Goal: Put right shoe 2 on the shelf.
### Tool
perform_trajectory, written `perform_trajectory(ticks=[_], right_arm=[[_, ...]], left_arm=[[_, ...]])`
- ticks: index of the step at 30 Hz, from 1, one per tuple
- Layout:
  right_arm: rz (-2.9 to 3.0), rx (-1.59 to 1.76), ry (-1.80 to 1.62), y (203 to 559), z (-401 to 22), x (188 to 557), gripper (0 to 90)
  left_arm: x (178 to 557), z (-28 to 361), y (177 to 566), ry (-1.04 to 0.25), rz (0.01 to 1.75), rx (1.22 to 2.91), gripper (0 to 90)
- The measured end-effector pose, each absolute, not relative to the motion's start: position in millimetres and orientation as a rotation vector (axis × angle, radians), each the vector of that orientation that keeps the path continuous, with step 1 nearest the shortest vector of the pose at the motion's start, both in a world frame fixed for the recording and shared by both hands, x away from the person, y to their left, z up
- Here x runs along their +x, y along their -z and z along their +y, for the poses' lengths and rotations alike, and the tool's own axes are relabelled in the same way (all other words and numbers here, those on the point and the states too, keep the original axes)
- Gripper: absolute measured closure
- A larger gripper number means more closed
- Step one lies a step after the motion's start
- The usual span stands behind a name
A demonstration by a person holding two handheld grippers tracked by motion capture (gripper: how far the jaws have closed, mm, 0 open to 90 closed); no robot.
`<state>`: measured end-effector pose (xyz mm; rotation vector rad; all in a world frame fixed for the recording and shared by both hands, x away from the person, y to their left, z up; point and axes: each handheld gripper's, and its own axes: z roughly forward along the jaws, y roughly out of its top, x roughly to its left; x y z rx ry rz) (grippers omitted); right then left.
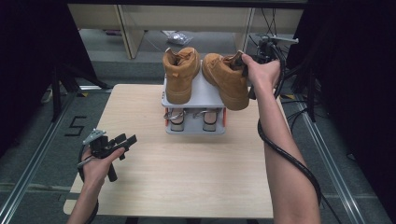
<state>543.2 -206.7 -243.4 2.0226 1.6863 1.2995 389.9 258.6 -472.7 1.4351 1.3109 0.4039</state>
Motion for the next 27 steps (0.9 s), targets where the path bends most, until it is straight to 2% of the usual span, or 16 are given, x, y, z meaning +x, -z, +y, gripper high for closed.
perform_trajectory(ticks=[17, 21, 27], right_arm=[[1.654, 1.903, -1.382, 229.8, -227.7, 524.0, 45.4], [1.628, 1.929, -1.416, 226.9, -237.6, 518.1, 48.6], [1.606, 1.929, -1.425, 225.9, -253.7, 509.9, 61.4]], left_arm=[[389.8, 258.3, 473.3, -0.4, 1.313, 1.431, 41.6], [389.9, 257.7, 473.7, -0.397, 1.315, 1.432, 41.5], [390.0, 256.3, 474.9, -0.394, 1.313, 1.432, 41.4]])
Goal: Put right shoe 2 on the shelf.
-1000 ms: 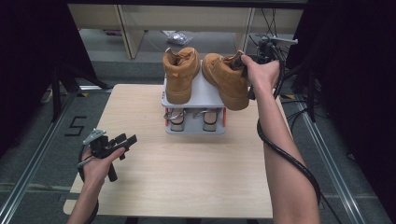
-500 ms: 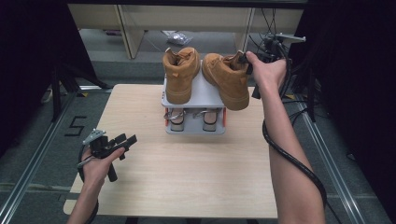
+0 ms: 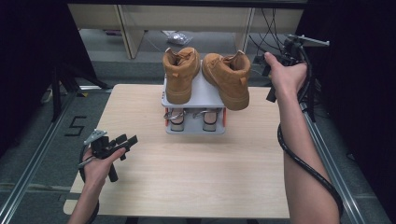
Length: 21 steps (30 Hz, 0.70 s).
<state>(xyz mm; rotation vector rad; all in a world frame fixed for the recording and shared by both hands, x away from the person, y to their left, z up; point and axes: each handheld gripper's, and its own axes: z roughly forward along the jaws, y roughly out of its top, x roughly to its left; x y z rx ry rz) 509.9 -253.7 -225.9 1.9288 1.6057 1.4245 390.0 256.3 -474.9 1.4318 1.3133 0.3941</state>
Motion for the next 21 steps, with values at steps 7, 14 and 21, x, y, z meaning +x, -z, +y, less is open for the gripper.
perform_trajectory(ticks=[7, 14, 21], right_arm=[[1.676, 1.966, -1.34, 243.8, -270.0, 502.5, 85.5], [1.759, 2.082, -1.24, 283.1, -274.3, 497.8, 90.0], [1.9, 2.059, -1.116, 319.1, -272.6, 489.6, 90.0]], left_arm=[[389.8, 257.6, 474.5, -0.398, 1.318, 1.429, 41.4], [389.9, 257.3, 475.2, -0.397, 1.318, 1.435, 41.5], [389.9, 257.3, 475.9, -0.398, 1.318, 1.432, 41.5]])
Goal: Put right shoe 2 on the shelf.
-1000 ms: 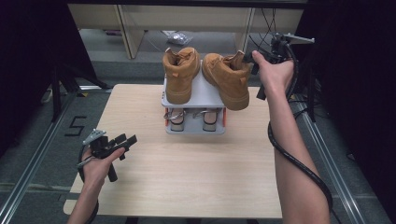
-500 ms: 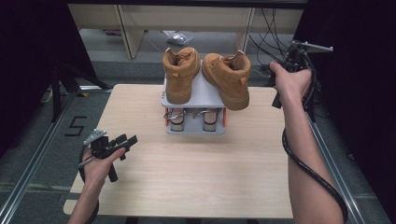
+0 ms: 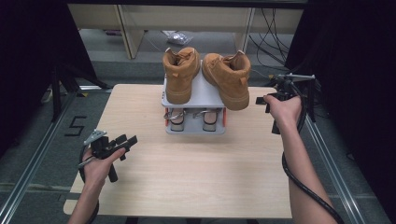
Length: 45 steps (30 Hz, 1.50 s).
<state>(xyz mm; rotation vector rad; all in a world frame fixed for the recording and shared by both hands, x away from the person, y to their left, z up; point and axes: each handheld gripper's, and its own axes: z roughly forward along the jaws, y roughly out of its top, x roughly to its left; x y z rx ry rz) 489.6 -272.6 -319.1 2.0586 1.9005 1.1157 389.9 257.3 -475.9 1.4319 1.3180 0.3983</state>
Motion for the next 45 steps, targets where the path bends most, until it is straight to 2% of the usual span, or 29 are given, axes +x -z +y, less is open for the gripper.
perform_trajectory(ticks=[10, 27, 45], right_arm=[[2.017, 2.003, -1.134, 341.5, -258.3, 478.3, 90.0], [2.011, 1.952, -1.132, 340.3, -241.0, 481.6, 90.0], [2.114, 1.884, -1.114, 335.6, -198.4, 493.5, 90.0]], left_arm=[[389.9, 255.3, 476.5, -0.396, 1.318, 1.437, 41.6], [390.6, 255.1, 478.3, -0.391, 1.322, 1.437, 41.6], [390.3, 257.6, 477.7, -0.391, 1.326, 1.434, 41.6]])
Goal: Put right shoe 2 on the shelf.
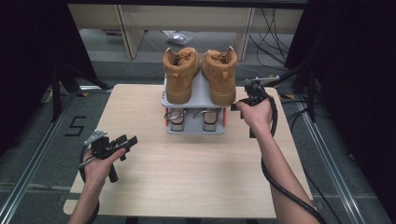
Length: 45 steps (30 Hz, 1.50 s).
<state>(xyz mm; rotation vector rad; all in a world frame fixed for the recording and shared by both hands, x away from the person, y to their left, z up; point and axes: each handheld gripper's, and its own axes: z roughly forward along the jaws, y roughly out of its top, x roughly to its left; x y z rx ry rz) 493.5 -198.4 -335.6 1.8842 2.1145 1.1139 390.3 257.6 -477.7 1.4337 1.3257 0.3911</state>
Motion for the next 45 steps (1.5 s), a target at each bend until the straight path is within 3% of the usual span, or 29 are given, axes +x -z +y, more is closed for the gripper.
perform_trajectory(ticks=[10, 27, 45], right_arm=[[2.155, 1.924, -1.078, 335.2, -179.4, 497.4, 90.0], [2.154, 1.905, -1.063, 341.3, -182.5, 495.3, 88.3], [2.052, 1.91, -1.091, 342.9, -216.9, 480.5, 79.4]], left_arm=[[389.8, 258.7, 476.4, -0.393, 1.323, 1.431, 41.6], [389.3, 258.9, 476.0, -0.408, 1.319, 1.43, 41.6], [389.5, 256.3, 477.8, -0.409, 1.319, 1.44, 41.7]])
